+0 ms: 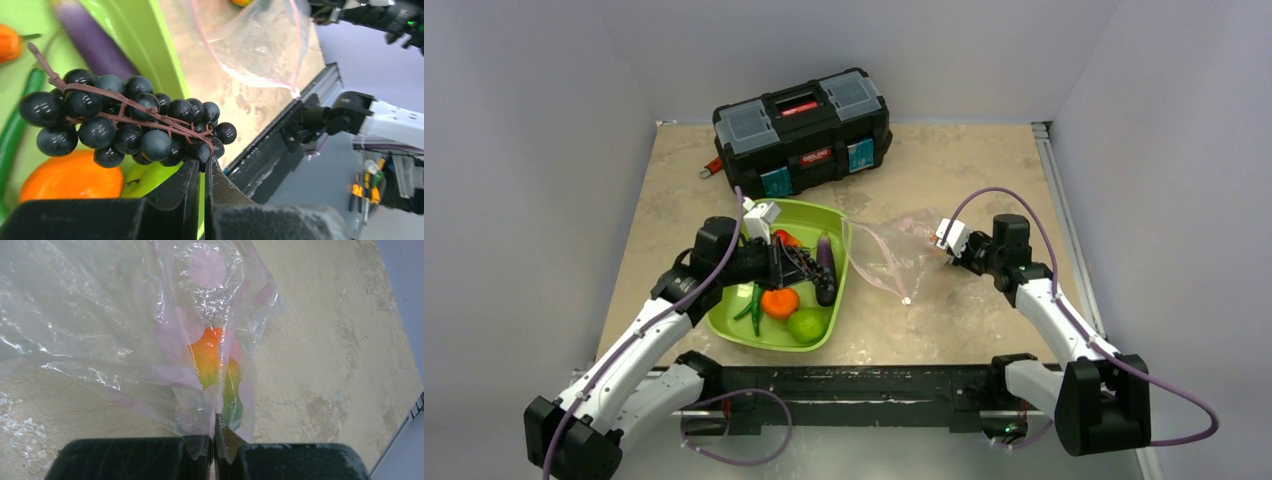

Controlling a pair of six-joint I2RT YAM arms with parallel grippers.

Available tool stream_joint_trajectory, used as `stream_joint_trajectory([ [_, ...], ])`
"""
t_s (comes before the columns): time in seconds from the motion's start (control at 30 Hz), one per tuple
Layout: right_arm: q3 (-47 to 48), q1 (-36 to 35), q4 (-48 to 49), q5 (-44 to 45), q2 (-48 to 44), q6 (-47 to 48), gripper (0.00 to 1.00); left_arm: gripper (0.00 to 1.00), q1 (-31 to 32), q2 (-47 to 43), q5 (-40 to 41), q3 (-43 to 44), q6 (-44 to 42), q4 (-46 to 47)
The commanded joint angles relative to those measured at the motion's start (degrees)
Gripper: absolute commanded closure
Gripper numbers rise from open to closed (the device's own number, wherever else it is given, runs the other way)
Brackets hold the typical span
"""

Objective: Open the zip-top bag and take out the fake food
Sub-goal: Place the fake fruit in the bin.

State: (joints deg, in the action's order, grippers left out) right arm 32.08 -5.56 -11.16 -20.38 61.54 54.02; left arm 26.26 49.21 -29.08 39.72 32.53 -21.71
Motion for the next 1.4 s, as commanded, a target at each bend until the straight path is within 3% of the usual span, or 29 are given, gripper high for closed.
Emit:
stream_joint_trajectory([
  [0.0, 0.2, 0.1, 0.8, -1.0, 0.1, -0.6, 1.0, 1.0, -2.4, 0.1, 5.2, 2.6, -5.4, -3.0],
  [0.33, 0.6, 0.1, 0.1, -1.4, 0.5, -0.7, 1.0, 0.97, -5.7, 9.4, 9.9, 3.5, -7.4, -1.5],
  [0.53, 1.0, 0.2, -1.1, -2.6, 1.0, -0.2, 1.0, 0.31, -6.0, 5.6, 16.8, 1.9, -6.1, -1.9],
  [0.7, 1.4, 0.2, -2.3, -4.5, 1.2, 0.1, 0.97, 0.01, -6.0, -2.6, 23.8, -0.7, -4.5, -2.0],
  [0.83, 1.9, 0.1, -3.1, -6.5, 1.6, 0.0, 0.93, 0.0, -6.0, -7.8, 24.2, -3.4, -2.1, -0.2],
  [1.17, 3.5, 0.2, -5.8, -9.6, 2.9, 0.0, 0.86, 0.01, -6.0, -13.0, 3.0, -8.8, 1.5, 11.3],
  [1.37, 4.3, 0.1, -7.5, -11.6, 4.0, 0.7, 0.82, 0.04, -2.4, -13.1, -0.6, -11.0, 4.8, 16.2],
])
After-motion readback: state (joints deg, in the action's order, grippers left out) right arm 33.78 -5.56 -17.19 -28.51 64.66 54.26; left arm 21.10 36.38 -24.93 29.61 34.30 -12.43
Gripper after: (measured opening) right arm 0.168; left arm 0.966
